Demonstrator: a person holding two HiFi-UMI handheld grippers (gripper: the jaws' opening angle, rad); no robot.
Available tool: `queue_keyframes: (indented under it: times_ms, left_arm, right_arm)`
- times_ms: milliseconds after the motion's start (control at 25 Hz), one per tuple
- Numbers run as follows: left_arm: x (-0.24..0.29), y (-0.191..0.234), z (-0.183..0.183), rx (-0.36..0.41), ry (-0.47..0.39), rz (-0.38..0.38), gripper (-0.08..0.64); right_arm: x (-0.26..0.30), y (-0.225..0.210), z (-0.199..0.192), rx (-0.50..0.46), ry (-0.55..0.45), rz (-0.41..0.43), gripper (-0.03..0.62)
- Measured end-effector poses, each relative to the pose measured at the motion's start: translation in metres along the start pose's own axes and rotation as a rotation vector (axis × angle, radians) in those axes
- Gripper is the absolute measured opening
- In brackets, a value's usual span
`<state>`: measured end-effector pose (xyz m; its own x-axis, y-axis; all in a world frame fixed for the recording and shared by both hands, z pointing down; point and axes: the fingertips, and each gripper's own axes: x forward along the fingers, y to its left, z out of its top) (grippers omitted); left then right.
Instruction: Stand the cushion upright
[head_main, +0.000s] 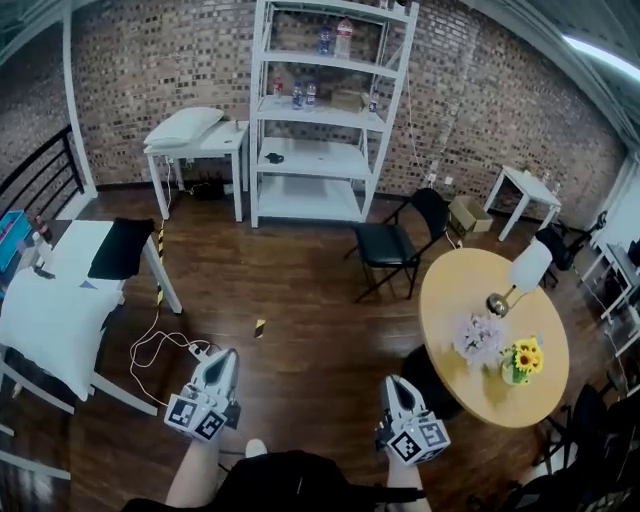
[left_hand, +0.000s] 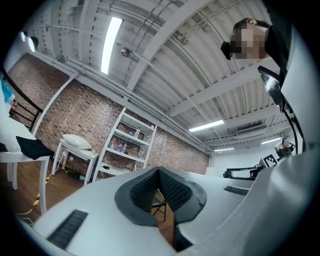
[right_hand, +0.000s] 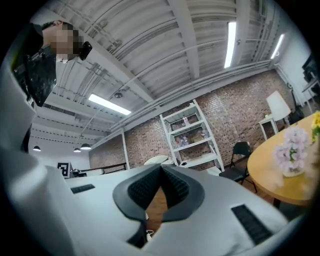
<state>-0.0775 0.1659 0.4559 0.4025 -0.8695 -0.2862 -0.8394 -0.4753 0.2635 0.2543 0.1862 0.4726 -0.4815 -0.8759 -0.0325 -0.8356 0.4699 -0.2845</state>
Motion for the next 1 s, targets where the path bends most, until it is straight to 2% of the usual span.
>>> queue_keyframes:
  times_ms: [160, 280, 400, 520, 840, 1000]
  left_arm:
    - [0.0, 0.079, 0.033, 0.041, -0.033, 0.028, 0.0]
    - [-0.018, 0.126, 0.063, 0.094, -0.054, 0.072, 0.0]
    - [-0.062, 0.182, 0.091, 0.141, -0.078, 0.22, 0.0]
    - [-0.112, 0.224, 0.111, 0.156, -0.108, 0.382, 0.0]
    - [-0.23, 0.298, 0.156, 0.276, -0.162, 0.782, 0.0]
    - [-0.257, 0.331, 0.181, 0.311, -0.218, 0.947, 0.0]
  right_arm:
    - [0.094, 0.054, -0.01, -0.016, 0.003, 0.093, 0.0]
    - [0.162, 0.1, -0.027, -0.014, 0.032, 0.2, 0.0]
    - [0.225, 0.159, -0.05, -0.008, 0.09, 0.352, 0.0]
    - [0.275, 0.21, -0.074, -0.008, 0.162, 0.486, 0.0]
    - [0.399, 0.344, -0.138, 0.034, 0.298, 0.839, 0.0]
    - [0.464, 0.416, -0.16, 0.057, 0.325, 1.027, 0.0]
